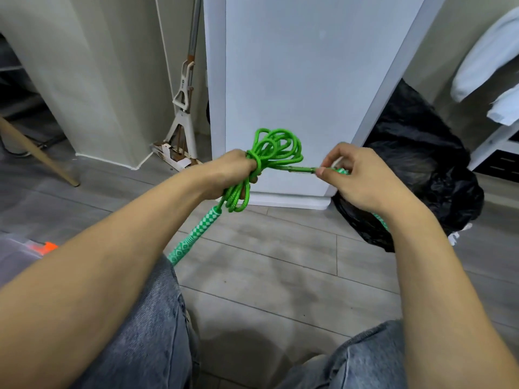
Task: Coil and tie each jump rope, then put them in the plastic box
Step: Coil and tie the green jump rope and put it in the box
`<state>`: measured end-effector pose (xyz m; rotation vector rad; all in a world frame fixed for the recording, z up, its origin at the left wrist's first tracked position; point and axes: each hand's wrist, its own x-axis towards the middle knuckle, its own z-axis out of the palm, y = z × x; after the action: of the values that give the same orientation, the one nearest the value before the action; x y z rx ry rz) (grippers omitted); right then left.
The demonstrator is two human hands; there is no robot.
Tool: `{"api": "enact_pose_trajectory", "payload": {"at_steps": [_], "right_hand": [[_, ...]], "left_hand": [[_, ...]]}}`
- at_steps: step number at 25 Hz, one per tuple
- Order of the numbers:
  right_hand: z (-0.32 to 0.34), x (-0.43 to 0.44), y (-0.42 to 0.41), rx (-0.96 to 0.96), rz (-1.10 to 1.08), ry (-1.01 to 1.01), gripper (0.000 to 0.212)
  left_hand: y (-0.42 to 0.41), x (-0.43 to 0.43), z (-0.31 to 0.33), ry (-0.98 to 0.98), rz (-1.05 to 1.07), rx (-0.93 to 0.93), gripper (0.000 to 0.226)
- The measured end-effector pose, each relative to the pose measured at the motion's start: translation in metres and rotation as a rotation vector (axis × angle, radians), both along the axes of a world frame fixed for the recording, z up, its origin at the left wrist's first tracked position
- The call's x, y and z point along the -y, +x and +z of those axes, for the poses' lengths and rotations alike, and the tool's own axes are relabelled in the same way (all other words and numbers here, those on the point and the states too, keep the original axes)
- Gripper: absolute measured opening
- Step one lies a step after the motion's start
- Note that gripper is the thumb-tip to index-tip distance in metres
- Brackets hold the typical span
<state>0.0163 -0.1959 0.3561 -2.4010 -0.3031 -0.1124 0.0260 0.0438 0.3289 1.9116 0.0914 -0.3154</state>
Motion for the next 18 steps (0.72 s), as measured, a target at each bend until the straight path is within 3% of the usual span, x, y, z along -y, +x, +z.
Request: {"api": "enact_pose_trajectory", "payload": {"at_steps": [2, 3, 6, 8, 10, 12, 14, 16, 18], "right_hand": [[-0.012, 0.009, 0.010, -0.057, -0.129, -0.080, 0.014], [-0.019, 0.011, 0.013, -0.066, -0.196, -0.088, 0.013], [-0.034, 0.020, 0.027, 0.064, -0.357, 0.070, 0.011], [-0.028, 0.024, 0.030, 0.097, -0.407, 0.154, 0.011], [-0.016, 0.022, 0.022, -0.011, -0.372, 0.257, 0.014], [-0.006, 0.016, 0.006, -0.335, -0.145, 0.417, 0.020], [0.002, 0.002, -0.010, -0.640, 0.112, 0.439, 0.025], [-0.001, -0.014, -0.015, -0.696, 0.240, 0.415, 0.025], [-0.008, -0.029, -0.012, -0.602, 0.246, 0.444, 0.023]], "left_hand": [[-0.002, -0.005, 0.004, -0.251, -0.006, -0.149, 0.018], [-0.004, -0.006, 0.004, -0.208, -0.088, -0.200, 0.017], [-0.010, -0.006, -0.003, 0.353, -0.345, -0.236, 0.015], [-0.003, -0.012, -0.010, 0.609, -0.213, -0.152, 0.016], [0.005, -0.021, -0.009, 0.470, 0.035, -0.061, 0.015], [0.011, -0.027, -0.006, 0.108, 0.173, -0.013, 0.022], [0.008, -0.022, 0.001, -0.137, 0.184, -0.003, 0.024], [0.003, -0.012, 0.005, -0.254, 0.156, -0.033, 0.017], [0.001, -0.005, 0.006, -0.304, 0.141, -0.075, 0.013]]}}
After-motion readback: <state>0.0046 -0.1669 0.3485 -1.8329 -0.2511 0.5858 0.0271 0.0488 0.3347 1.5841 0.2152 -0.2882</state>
